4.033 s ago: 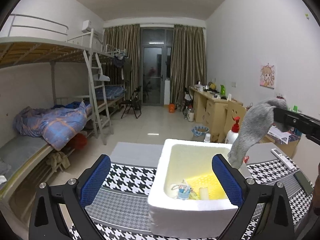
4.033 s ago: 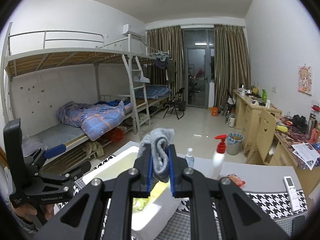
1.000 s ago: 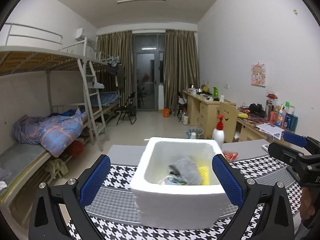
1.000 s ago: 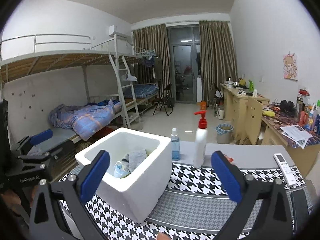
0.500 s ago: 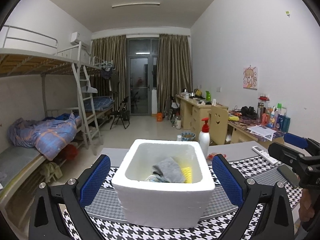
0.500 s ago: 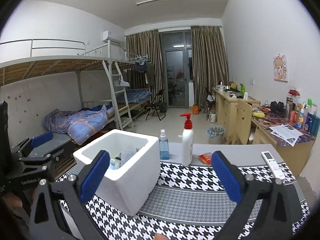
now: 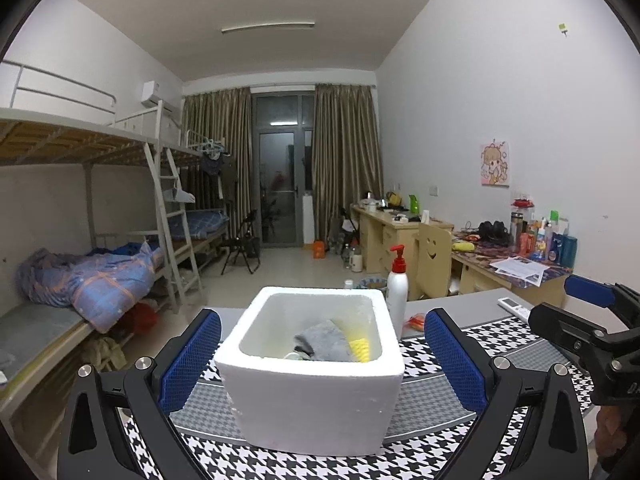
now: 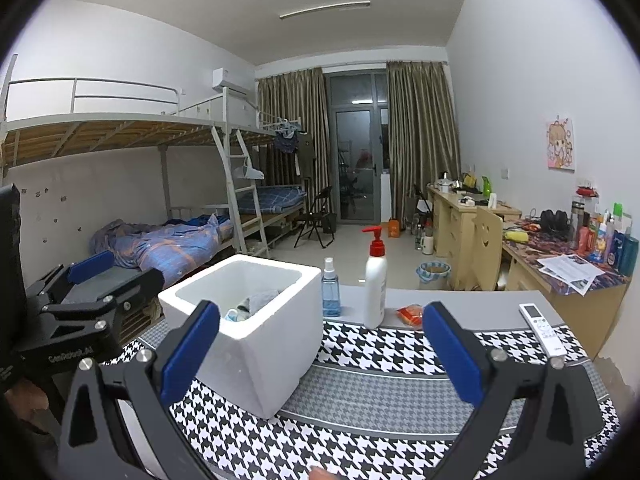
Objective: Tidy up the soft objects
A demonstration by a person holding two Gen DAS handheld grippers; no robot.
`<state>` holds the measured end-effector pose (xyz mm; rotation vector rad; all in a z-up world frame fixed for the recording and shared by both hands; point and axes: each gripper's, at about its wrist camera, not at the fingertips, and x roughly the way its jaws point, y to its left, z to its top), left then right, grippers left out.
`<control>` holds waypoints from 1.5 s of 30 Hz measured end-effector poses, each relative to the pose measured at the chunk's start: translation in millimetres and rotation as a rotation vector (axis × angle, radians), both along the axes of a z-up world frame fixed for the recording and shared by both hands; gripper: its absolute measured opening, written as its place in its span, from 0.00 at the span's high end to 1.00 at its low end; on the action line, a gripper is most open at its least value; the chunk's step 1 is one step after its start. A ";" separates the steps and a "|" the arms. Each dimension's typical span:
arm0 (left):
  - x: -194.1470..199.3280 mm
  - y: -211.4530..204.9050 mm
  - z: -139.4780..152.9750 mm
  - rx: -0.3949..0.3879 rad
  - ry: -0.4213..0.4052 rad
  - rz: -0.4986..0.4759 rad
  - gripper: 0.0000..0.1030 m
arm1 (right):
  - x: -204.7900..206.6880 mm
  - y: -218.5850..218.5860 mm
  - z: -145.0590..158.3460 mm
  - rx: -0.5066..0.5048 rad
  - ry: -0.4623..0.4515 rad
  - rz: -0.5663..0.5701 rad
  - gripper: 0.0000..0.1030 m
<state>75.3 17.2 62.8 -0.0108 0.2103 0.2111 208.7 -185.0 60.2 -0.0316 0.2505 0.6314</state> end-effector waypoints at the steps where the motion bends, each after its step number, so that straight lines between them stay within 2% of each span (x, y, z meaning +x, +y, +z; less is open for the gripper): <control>1: -1.0 -0.3 -0.5 -0.006 -0.002 0.002 0.01 | -1.2 -1.0 -0.4 0.001 -0.002 0.001 0.01; 30: -52.0 -24.1 -30.2 0.029 -0.008 0.031 0.01 | -53.5 -18.1 -29.0 0.004 -0.029 -0.004 0.01; 45: -62.4 -27.2 -42.8 0.026 0.015 0.027 0.01 | -56.0 -18.2 -37.5 -0.004 -0.010 -0.009 0.01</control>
